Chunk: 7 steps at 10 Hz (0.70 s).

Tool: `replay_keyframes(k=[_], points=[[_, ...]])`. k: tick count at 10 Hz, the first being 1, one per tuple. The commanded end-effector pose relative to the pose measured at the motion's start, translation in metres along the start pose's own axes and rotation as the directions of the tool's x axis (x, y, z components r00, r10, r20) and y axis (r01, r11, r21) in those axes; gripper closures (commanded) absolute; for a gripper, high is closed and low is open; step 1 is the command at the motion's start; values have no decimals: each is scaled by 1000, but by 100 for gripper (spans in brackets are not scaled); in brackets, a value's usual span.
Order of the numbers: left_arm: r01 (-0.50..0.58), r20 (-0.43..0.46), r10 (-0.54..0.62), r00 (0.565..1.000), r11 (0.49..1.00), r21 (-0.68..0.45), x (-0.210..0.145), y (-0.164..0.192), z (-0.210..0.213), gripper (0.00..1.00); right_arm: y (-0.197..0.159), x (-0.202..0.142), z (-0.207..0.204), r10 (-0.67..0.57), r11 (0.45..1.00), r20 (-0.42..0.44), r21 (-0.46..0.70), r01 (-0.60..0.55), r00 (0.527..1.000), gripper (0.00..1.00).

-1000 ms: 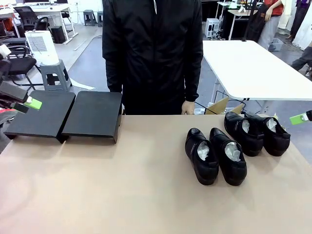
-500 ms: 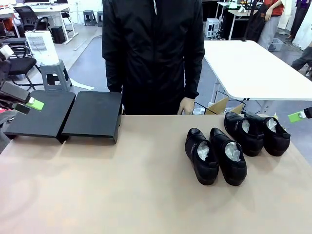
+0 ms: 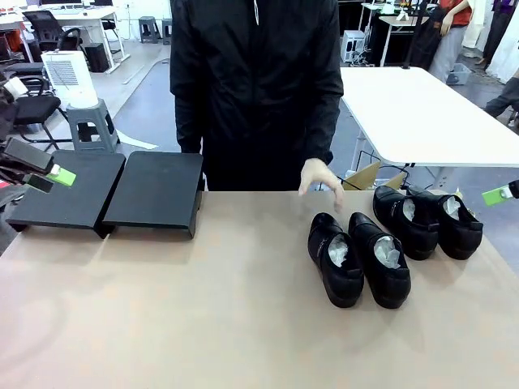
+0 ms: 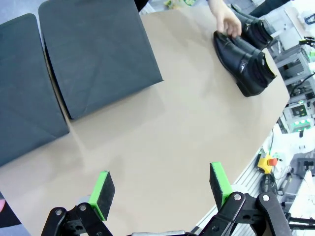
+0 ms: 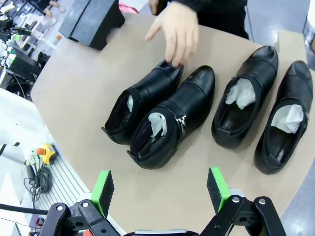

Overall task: Organize the shoes by placing them on the stand.
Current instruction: Pick up one Shoe and place it in the middle of the table.

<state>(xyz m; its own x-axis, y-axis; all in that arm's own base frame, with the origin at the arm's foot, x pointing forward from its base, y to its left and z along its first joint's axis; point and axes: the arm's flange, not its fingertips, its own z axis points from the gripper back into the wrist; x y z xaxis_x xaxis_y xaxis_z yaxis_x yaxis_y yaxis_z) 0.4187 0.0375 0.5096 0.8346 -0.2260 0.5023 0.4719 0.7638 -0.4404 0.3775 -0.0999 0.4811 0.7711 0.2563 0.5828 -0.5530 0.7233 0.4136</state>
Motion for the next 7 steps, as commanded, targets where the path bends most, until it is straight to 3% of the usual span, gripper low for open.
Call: replay_keyframes(k=[1, 5, 7], points=[[8, 2, -7, 1000, 1000, -10, 0, 2, 2, 0, -2, 1, -2, 10, 1000, 22, 16, -10, 1000, 0], [8, 2, -7, 1000, 1000, -10, 0, 2, 2, 0, 0, 0, 0, -1, 1000, -1, 0, 1, 1000, 0], [8, 2, -7, 1000, 1000, -10, 0, 2, 2, 0, 4, 23, -1, 2, 998, -26, -66, -4, 1000, 0]])
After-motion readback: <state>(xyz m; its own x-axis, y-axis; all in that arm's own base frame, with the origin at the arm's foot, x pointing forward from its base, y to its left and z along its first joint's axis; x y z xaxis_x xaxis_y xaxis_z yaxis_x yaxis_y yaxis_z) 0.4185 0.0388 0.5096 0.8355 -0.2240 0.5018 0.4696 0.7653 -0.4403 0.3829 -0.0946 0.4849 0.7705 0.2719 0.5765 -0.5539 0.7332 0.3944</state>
